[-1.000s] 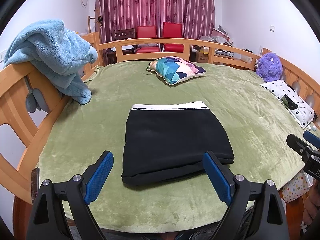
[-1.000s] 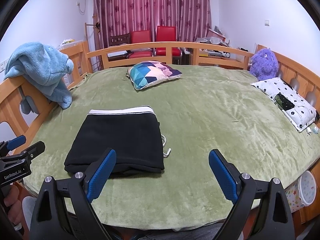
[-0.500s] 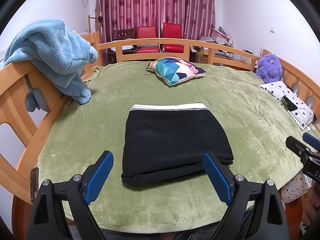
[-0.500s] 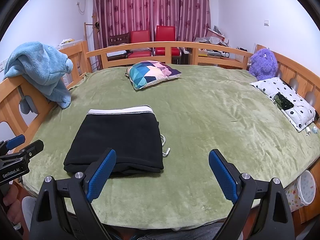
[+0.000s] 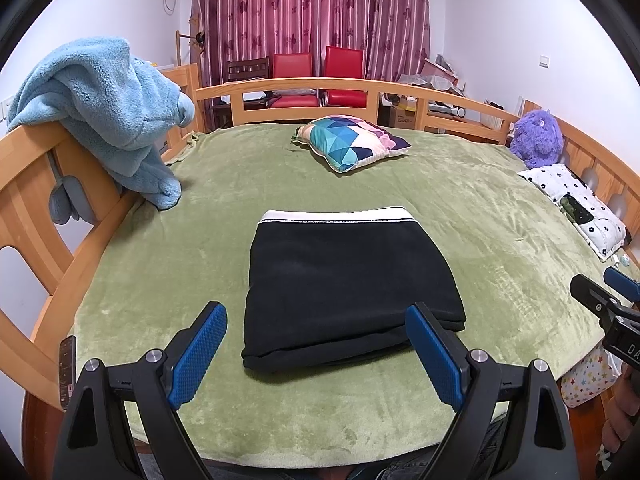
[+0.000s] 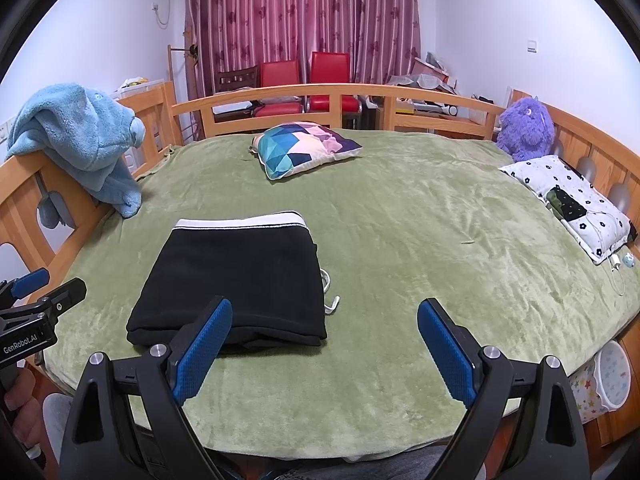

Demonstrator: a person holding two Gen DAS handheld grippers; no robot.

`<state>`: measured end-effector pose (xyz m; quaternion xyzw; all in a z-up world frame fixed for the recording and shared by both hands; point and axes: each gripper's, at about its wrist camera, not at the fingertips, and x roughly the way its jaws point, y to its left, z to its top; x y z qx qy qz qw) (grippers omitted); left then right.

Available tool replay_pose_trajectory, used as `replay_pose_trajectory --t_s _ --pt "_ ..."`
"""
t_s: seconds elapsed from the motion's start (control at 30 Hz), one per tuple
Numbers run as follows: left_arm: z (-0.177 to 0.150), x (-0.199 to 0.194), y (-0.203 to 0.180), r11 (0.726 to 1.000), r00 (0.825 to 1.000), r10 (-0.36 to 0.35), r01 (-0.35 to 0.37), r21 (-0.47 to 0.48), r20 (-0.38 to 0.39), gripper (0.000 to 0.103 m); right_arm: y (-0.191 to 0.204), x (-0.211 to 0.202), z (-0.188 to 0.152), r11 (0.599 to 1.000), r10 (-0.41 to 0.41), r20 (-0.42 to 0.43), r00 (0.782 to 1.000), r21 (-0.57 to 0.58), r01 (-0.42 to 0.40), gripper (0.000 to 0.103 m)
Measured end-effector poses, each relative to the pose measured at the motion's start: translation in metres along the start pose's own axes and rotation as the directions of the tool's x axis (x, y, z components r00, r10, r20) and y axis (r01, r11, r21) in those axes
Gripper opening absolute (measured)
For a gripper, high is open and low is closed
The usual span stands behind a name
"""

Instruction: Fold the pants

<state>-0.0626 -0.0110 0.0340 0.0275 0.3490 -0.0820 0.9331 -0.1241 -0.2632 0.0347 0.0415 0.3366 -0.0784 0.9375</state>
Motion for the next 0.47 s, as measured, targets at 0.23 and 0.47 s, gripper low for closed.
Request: replay_pose_trajectory --t_s 0.23,0.47 --pt "0.0016 -0.0025 0.0002 1.000 1.000 -0.001 0.001 -0.002 0.004 0.091 -0.0003 0.0003 0.0000 1.000 0.002 -0.001 1.000 0.002 -0.002 0.093" --pt "0.0066 -0.0051 -0.0030 1.000 1.000 0.010 -0.010 -0.001 0.012 0.091 0.0000 0.0013 0.0004 1.000 0.000 -0.003 1.000 0.003 0.000 0.093"
